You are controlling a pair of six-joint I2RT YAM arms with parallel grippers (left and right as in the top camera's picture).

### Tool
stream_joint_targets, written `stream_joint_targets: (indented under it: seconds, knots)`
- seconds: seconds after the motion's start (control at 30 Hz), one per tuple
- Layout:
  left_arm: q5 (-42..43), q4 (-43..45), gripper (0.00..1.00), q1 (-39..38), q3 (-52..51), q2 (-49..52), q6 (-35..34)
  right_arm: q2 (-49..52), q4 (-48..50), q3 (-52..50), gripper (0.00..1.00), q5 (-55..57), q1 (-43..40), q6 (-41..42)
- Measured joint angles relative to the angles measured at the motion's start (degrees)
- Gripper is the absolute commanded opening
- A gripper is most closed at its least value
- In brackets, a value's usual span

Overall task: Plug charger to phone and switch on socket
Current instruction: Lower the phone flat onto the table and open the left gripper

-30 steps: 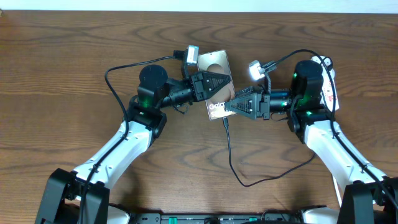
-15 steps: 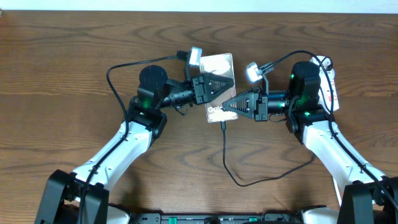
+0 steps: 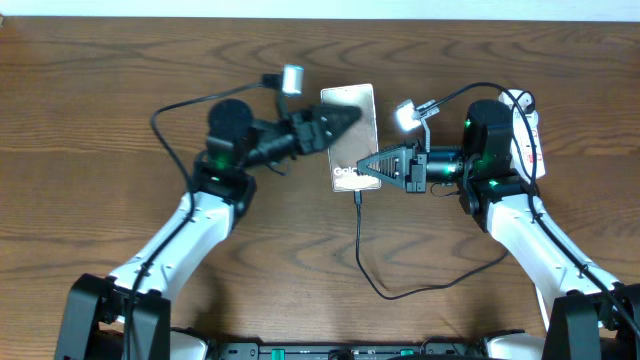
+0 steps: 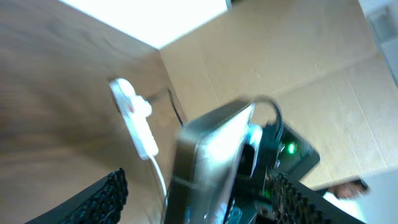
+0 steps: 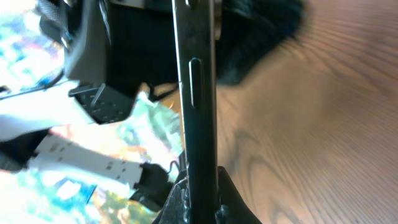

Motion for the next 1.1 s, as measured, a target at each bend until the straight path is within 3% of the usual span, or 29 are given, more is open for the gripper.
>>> stream_joint_targets:
  seconds: [0.27,0.3,0.4,0.6,1.1]
  knots:
    - [-0.68,-8.37,0.8,9.11,0.07,0.0,0.2,0.02,-15.32,-0.24,0.01,15.98,0.0,-6.95]
    - [-0.76,-9.49,0.89,9.49,0.07,0.0,0.17,0.02,-16.96,-0.28,0.01,18.4,0.0,-7.8]
    - [-1.11,-16.09,0.93,10.82,0.07,-0.02,0.24,0.37,-19.37,-0.33,0.01,24.2,0.0,-9.07]
    - [-1.11,-21.51,0.93,11.04,0.09,-0.04,0.17,5.03,-19.28,-0.33,0.01,30.01,0.0,-10.19]
    - [-1.09,-21.44,0.93,11.04,0.09,-0.07,0.17,18.51,-12.96,-0.33,0.01,30.45,-0.02,-10.05]
